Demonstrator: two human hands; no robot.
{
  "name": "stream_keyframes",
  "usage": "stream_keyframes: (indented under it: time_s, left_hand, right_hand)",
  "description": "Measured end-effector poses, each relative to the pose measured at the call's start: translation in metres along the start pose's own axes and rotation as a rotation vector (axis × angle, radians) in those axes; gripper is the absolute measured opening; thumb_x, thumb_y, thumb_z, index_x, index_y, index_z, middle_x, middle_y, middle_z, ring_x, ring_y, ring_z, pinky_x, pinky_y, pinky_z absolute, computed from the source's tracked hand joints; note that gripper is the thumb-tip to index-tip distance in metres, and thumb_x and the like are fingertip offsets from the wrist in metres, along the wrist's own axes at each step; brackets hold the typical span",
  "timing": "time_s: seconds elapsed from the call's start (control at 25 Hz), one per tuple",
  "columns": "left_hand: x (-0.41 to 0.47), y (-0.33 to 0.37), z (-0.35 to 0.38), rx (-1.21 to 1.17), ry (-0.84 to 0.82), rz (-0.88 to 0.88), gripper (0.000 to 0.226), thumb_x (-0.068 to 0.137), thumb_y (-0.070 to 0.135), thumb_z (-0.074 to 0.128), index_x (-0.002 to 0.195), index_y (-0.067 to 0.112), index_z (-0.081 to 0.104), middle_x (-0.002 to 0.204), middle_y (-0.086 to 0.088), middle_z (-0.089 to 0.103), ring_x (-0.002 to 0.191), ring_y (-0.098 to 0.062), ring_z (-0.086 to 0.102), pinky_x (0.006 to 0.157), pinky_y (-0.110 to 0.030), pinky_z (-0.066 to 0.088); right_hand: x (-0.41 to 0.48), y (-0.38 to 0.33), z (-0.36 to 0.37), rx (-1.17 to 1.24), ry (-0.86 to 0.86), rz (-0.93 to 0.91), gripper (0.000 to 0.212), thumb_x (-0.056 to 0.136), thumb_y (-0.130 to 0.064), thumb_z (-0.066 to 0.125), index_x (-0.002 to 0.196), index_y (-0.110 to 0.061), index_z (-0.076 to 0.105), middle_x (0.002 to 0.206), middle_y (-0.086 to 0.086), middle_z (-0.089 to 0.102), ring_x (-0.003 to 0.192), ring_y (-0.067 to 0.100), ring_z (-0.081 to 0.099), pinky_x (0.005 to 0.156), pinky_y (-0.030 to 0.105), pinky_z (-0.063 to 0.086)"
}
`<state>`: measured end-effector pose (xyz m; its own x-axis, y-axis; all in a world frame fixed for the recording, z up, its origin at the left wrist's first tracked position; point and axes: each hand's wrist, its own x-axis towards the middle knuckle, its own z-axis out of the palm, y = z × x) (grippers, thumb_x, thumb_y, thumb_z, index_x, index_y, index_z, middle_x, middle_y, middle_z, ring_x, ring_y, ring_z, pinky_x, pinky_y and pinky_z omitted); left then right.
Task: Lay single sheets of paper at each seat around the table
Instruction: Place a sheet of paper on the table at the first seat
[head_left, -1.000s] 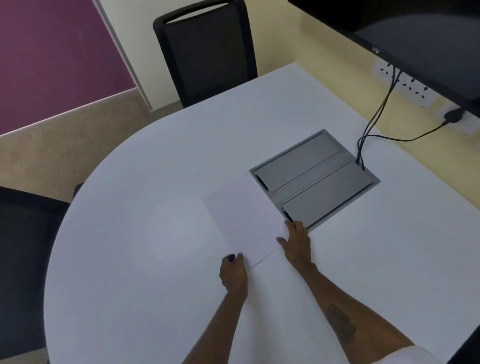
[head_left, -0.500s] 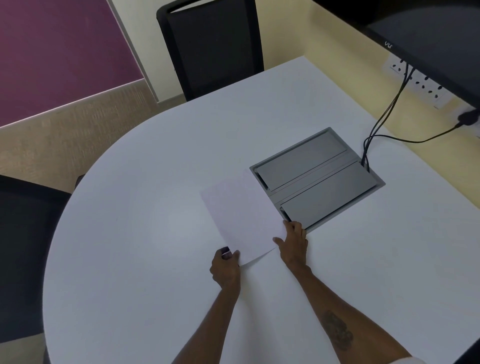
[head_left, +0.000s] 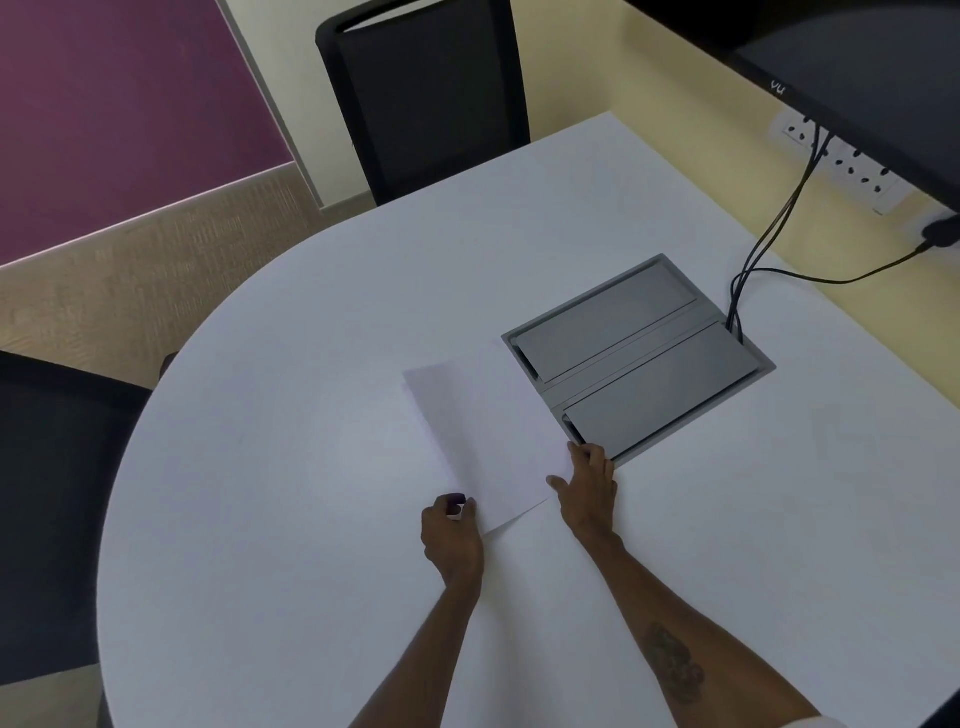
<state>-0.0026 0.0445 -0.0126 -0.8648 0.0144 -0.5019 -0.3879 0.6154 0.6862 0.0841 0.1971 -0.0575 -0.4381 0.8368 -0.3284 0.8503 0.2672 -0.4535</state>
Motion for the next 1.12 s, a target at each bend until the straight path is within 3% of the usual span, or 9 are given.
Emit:
stream_keyframes:
  time_s: [0.16,0.32,0.44,0.56,0.68,0.88,1.12]
  left_hand:
    - [0.001,-0.001,0.0,-0.078,-0.036,-0.065,0.013,0.091,0.022,0.062,0.102,0.016,0.064,0.09,-0.002,0.072,0.084,-0.026,0.067,0.081,-0.037,0.053]
    - [-0.001,-0.003,-0.008,-0.134,-0.078,-0.079,0.019,0.089,0.025,0.063,0.106,0.017,0.067,0.095,-0.006,0.075,0.091,-0.028,0.069,0.086,-0.042,0.056]
    - [0.0,-0.013,-0.017,-0.128,-0.126,-0.057,0.025,0.09,0.023,0.064,0.113,0.015,0.068,0.096,-0.008,0.073,0.088,-0.026,0.067,0.088,-0.043,0.057]
    - [-0.007,-0.023,-0.029,-0.158,-0.21,-0.06,0.023,0.09,0.02,0.064,0.113,0.017,0.066,0.09,-0.01,0.07,0.076,-0.022,0.063,0.075,-0.036,0.061]
    - [-0.018,-0.027,-0.035,-0.182,-0.247,-0.06,0.015,0.087,0.012,0.065,0.1,0.017,0.069,0.086,-0.008,0.072,0.072,-0.021,0.064,0.072,-0.031,0.059]
    - [-0.058,-0.028,-0.019,-0.213,-0.292,-0.103,0.014,0.079,0.006,0.071,0.077,0.019,0.072,0.077,-0.007,0.071,0.067,-0.024,0.065,0.072,-0.029,0.055]
    - [-0.121,-0.034,0.034,-0.285,-0.394,-0.087,0.016,0.082,0.011,0.076,0.097,0.007,0.075,0.089,-0.013,0.076,0.081,-0.032,0.076,0.062,-0.015,0.057]
  right_hand:
    - [0.0,-0.001,-0.004,0.102,0.003,0.029,0.06,0.086,-0.028,0.072,0.139,-0.011,0.049,0.133,0.01,0.045,0.123,0.03,0.042,0.098,0.044,0.041]
    - [0.006,0.003,-0.011,0.279,0.033,0.124,0.051,0.092,-0.028,0.064,0.138,-0.01,0.052,0.135,0.012,0.051,0.125,0.031,0.047,0.103,0.048,0.04]
    - [0.011,0.006,-0.028,0.5,-0.025,0.189,0.037,0.091,-0.019,0.065,0.126,-0.006,0.064,0.124,0.012,0.066,0.108,0.026,0.061,0.096,0.035,0.047]
    - [0.011,0.01,-0.044,0.645,-0.15,0.207,0.034,0.086,-0.014,0.071,0.12,-0.006,0.069,0.106,0.007,0.069,0.096,0.019,0.061,0.088,0.028,0.047]
    - [0.005,0.023,-0.053,0.642,-0.183,0.166,0.031,0.082,-0.012,0.075,0.113,-0.007,0.072,0.096,0.007,0.068,0.091,0.02,0.063,0.082,0.028,0.047]
    - [-0.01,0.067,-0.077,0.56,-0.063,0.145,0.02,0.079,-0.01,0.076,0.099,-0.008,0.076,0.086,0.007,0.073,0.084,0.02,0.066,0.082,0.028,0.05]
    - [-0.021,0.142,-0.127,0.558,0.046,0.197,0.014,0.077,-0.012,0.079,0.091,-0.01,0.078,0.088,0.009,0.076,0.085,0.02,0.067,0.085,0.03,0.051]
